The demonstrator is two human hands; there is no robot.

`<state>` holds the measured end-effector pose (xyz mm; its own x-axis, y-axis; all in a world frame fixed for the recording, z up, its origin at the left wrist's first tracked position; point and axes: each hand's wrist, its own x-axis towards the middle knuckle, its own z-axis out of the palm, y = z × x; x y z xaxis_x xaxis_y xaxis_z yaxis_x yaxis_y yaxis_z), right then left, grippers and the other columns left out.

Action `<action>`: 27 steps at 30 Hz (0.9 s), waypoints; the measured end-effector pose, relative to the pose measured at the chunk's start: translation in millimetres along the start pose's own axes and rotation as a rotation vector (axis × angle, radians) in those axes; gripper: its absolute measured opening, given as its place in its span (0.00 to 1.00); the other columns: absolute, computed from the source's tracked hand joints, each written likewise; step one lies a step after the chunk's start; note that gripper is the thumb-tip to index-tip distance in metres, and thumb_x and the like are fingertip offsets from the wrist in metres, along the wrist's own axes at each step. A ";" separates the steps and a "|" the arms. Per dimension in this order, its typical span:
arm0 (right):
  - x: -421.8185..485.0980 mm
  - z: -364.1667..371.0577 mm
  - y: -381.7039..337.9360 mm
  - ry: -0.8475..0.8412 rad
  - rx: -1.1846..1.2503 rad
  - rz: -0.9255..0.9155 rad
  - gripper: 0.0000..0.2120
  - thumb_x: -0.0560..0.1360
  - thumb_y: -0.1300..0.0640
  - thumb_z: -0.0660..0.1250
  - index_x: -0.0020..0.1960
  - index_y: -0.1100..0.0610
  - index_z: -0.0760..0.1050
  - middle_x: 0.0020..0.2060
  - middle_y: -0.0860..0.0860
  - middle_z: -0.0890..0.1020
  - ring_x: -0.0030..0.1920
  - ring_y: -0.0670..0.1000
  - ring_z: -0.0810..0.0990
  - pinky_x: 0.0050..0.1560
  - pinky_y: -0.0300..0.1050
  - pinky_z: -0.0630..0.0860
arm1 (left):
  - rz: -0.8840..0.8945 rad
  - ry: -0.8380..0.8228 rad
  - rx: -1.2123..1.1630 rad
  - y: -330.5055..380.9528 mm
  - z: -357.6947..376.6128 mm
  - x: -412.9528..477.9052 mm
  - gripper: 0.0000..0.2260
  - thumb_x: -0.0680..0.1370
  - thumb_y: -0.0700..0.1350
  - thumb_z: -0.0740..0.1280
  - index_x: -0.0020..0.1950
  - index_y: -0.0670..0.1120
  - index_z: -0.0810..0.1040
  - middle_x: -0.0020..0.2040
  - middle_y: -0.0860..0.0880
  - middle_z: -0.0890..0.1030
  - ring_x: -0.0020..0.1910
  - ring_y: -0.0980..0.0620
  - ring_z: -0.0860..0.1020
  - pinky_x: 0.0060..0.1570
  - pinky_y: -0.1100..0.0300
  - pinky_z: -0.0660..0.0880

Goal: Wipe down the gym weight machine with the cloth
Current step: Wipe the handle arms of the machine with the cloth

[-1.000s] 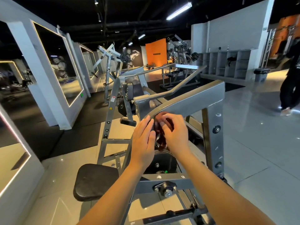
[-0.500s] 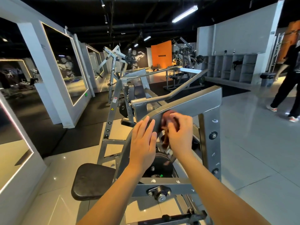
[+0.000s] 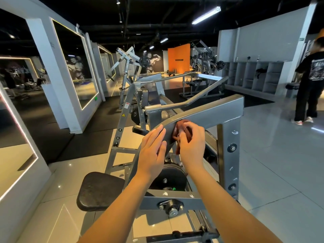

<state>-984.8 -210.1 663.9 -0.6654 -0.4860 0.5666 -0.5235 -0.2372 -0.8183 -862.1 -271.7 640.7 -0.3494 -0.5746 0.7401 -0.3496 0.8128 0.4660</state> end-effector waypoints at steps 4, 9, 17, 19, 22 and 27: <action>-18.9 21.3 -0.5 -0.032 -0.013 -0.015 0.09 0.82 0.56 0.67 0.62 0.49 0.77 0.57 0.43 0.77 0.57 0.41 0.75 0.59 0.33 0.72 | 0.014 -0.014 0.009 -8.1 -6.0 -5.1 0.20 0.85 0.53 0.55 0.77 0.54 0.67 0.77 0.60 0.65 0.76 0.67 0.57 0.74 0.71 0.50; -46.4 22.3 12.1 -0.300 -0.134 -0.074 0.10 0.81 0.53 0.68 0.62 0.48 0.79 0.58 0.42 0.81 0.57 0.40 0.76 0.63 0.33 0.71 | 0.030 -0.013 -0.014 -26.3 -18.2 -16.9 0.20 0.84 0.47 0.61 0.77 0.48 0.70 0.76 0.58 0.67 0.75 0.61 0.63 0.73 0.71 0.56; -52.5 44.8 -4.5 -0.072 -0.045 -0.005 0.10 0.81 0.56 0.68 0.61 0.47 0.76 0.56 0.40 0.74 0.57 0.40 0.73 0.56 0.27 0.67 | -0.125 -0.096 -0.077 -68.8 -45.3 -55.2 0.21 0.84 0.44 0.61 0.78 0.56 0.65 0.74 0.63 0.66 0.73 0.69 0.61 0.66 0.78 0.59; -73.0 56.7 -0.1 -0.139 -0.052 -0.041 0.10 0.81 0.57 0.68 0.58 0.44 0.76 0.55 0.39 0.77 0.57 0.39 0.74 0.58 0.28 0.68 | -0.172 -0.121 -0.132 -77.0 -44.3 -62.3 0.23 0.84 0.40 0.62 0.78 0.56 0.65 0.74 0.64 0.65 0.72 0.71 0.60 0.66 0.78 0.58; -103.0 70.8 11.0 -0.234 -0.131 -0.047 0.09 0.80 0.56 0.68 0.58 0.46 0.79 0.53 0.38 0.79 0.58 0.41 0.75 0.61 0.33 0.71 | -0.184 -0.141 -0.173 -84.8 -46.5 -68.0 0.22 0.85 0.41 0.60 0.78 0.54 0.66 0.74 0.63 0.66 0.73 0.69 0.61 0.70 0.73 0.58; -111.0 71.5 -0.9 -0.174 -0.193 0.015 0.10 0.81 0.56 0.67 0.61 0.49 0.79 0.55 0.40 0.78 0.54 0.33 0.72 0.54 0.21 0.65 | -0.157 -0.220 -0.250 -106.7 -64.6 -69.8 0.18 0.85 0.42 0.59 0.75 0.52 0.71 0.71 0.60 0.71 0.70 0.68 0.66 0.70 0.68 0.63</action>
<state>-872.4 -216.1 594.8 -0.5808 -0.6297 0.5159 -0.6175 -0.0721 -0.7833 -744.3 -312.1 570.6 -0.4969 -0.6787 0.5408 -0.2001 0.6960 0.6896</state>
